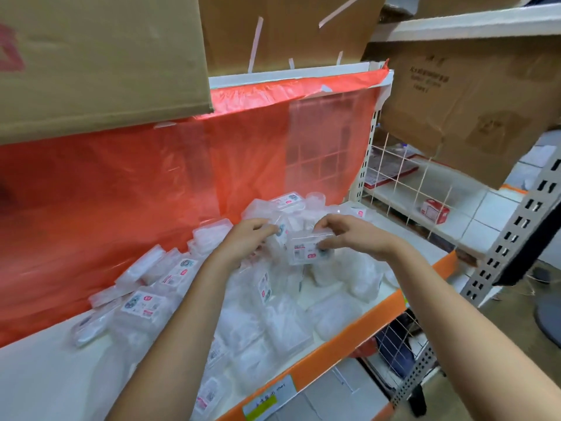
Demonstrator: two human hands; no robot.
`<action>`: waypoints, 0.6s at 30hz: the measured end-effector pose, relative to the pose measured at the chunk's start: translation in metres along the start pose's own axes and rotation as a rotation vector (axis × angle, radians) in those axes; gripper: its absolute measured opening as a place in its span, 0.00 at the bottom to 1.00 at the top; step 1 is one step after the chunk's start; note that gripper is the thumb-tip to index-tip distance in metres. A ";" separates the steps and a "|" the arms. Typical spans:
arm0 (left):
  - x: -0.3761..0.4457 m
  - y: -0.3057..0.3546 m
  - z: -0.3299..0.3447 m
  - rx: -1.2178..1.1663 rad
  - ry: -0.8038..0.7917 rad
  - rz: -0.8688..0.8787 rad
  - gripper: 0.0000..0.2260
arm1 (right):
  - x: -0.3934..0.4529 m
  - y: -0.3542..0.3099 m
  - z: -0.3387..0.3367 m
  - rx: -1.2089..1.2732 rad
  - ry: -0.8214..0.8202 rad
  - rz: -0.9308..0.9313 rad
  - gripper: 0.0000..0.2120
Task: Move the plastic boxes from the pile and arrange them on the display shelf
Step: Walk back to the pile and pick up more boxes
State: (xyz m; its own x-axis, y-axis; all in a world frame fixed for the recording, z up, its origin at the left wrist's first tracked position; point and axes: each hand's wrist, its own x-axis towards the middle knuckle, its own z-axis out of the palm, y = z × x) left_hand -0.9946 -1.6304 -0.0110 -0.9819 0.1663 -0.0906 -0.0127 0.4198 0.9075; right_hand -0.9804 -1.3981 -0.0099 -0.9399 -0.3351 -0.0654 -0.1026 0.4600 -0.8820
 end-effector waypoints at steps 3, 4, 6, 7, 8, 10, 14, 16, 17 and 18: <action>-0.009 -0.001 0.002 -0.239 0.120 -0.028 0.07 | 0.004 0.006 0.000 0.230 0.043 -0.009 0.09; -0.014 0.000 0.003 -0.316 0.156 -0.037 0.08 | 0.004 0.007 0.000 0.319 0.053 -0.010 0.09; -0.020 -0.003 0.006 -0.468 0.180 -0.047 0.07 | 0.006 0.010 0.002 0.502 0.063 -0.014 0.09; -0.022 -0.005 0.007 -0.522 0.186 -0.045 0.07 | 0.007 0.011 0.003 0.586 0.069 -0.014 0.09; -0.026 -0.007 0.008 -0.563 0.192 -0.037 0.07 | 0.007 0.011 0.005 0.669 0.079 -0.014 0.09; -0.032 -0.012 0.009 -0.608 0.223 -0.004 0.08 | 0.007 0.012 0.009 0.808 0.104 -0.020 0.11; -0.039 -0.019 0.013 -0.716 0.276 0.030 0.15 | 0.004 0.015 0.011 0.884 0.126 -0.046 0.15; -0.040 -0.020 0.017 -0.747 0.301 0.030 0.18 | 0.003 0.018 0.009 0.896 0.105 -0.049 0.15; -0.040 -0.021 0.019 -0.758 0.311 0.030 0.18 | 0.003 0.019 0.009 0.897 0.085 -0.052 0.15; -0.042 -0.019 0.022 -0.773 0.311 0.032 0.18 | 0.002 0.020 0.008 0.891 0.062 -0.057 0.15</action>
State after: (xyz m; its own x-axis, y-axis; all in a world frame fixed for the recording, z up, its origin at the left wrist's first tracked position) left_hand -0.9488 -1.6256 -0.0335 -0.9899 -0.1344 -0.0452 0.0019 -0.3309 0.9437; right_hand -0.9815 -1.3960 -0.0314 -0.9597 -0.2808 -0.0083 0.1174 -0.3742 -0.9199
